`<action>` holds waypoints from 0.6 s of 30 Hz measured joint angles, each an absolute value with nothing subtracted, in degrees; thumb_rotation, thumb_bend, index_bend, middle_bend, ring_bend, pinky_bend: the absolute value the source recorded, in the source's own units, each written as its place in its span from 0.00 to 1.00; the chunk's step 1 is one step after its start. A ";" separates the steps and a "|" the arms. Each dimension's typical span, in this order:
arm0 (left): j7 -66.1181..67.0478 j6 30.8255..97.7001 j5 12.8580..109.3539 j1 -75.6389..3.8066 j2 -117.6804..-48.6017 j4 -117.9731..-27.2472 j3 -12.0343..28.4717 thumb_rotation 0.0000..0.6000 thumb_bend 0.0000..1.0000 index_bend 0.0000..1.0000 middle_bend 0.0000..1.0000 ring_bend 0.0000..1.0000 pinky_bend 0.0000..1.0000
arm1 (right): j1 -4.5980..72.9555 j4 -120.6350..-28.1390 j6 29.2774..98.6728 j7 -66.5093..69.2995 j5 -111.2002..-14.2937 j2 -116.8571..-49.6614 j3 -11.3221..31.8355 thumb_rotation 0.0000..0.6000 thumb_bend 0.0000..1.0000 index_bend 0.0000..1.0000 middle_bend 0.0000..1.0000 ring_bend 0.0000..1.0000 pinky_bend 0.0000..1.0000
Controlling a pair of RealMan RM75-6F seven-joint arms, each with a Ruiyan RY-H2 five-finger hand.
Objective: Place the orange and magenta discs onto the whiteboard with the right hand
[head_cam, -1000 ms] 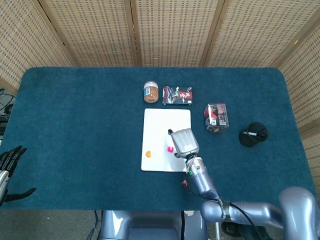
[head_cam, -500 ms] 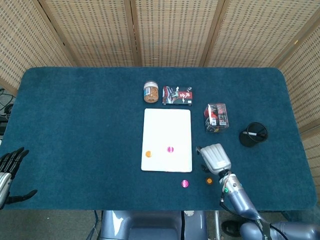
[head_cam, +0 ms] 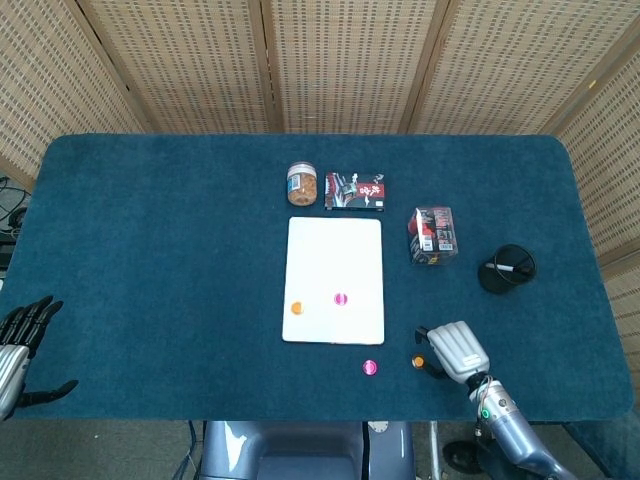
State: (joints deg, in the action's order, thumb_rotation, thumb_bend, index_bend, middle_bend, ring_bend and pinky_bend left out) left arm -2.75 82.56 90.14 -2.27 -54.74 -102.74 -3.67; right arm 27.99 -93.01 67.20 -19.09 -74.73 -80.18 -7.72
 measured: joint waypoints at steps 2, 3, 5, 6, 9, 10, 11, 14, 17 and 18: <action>-2.64 82.55 90.10 -2.27 -54.81 -102.73 -3.67 1.00 0.00 0.00 0.00 0.00 0.00 | 27.21 -91.51 67.34 -18.39 -76.22 -81.05 -7.99 1.00 0.31 0.42 1.00 1.00 1.00; -2.63 82.53 90.09 -2.28 -54.81 -102.74 -3.66 1.00 0.00 0.00 0.00 0.00 0.00 | 26.74 -90.70 67.41 -17.94 -76.99 -81.62 -8.11 1.00 0.31 0.42 1.00 1.00 1.00; -2.58 82.50 90.06 -2.29 -54.82 -102.75 -3.65 1.00 0.00 0.00 0.00 0.00 0.00 | 26.26 -89.73 67.40 -17.52 -77.69 -82.24 -8.16 1.00 0.31 0.42 1.00 1.00 1.00; -2.59 82.49 90.05 -2.30 -54.82 -102.78 -3.65 1.00 0.00 0.00 0.00 0.00 0.00 | 26.02 -89.06 67.34 -17.45 -78.02 -82.67 -8.13 1.00 0.31 0.42 1.00 1.00 1.00; -2.63 82.66 90.13 -2.26 -54.79 -102.87 -3.64 1.00 0.00 0.00 0.00 0.00 0.00 | 25.65 -88.05 67.14 -17.43 -78.30 -83.36 -7.82 1.00 0.31 0.42 1.00 1.00 1.00; -2.66 82.83 90.25 -2.21 -54.75 -102.89 -3.65 1.00 0.00 0.00 0.00 0.00 0.00 | 25.52 -87.75 66.99 -17.41 -78.36 -83.61 -7.65 1.00 0.31 0.42 1.00 1.00 1.00; -2.74 82.93 90.32 -2.17 -54.74 -102.89 -3.66 1.00 0.00 0.00 0.00 0.00 0.00 | 25.42 -87.57 66.77 -17.42 -78.41 -83.78 -7.50 1.00 0.31 0.42 1.00 1.00 1.00; -3.10 82.87 90.17 -2.19 -54.64 -102.82 -3.60 1.00 0.00 0.00 0.00 0.00 0.00 | 25.23 -87.33 65.94 -17.79 -78.39 -84.28 -6.90 1.00 0.31 0.42 1.00 1.00 1.00; -3.23 82.83 90.23 -2.21 -54.57 -102.74 -3.64 1.00 0.00 0.00 0.00 0.00 0.00 | 25.12 -87.27 65.26 -18.38 -78.09 -84.55 -6.41 1.00 0.31 0.42 1.00 1.00 1.00; -3.28 82.84 90.26 -2.20 -54.56 -102.73 -3.65 1.00 0.00 0.00 0.00 0.00 0.00 | 25.06 -87.23 64.99 -18.63 -78.02 -84.68 -6.25 1.00 0.31 0.42 1.00 1.00 1.00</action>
State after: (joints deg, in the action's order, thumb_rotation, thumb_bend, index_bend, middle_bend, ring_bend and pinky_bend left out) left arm -3.28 82.84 90.26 -2.20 -54.56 -102.73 -3.65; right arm 25.06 -87.23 64.99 -18.63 -78.02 -84.68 -6.25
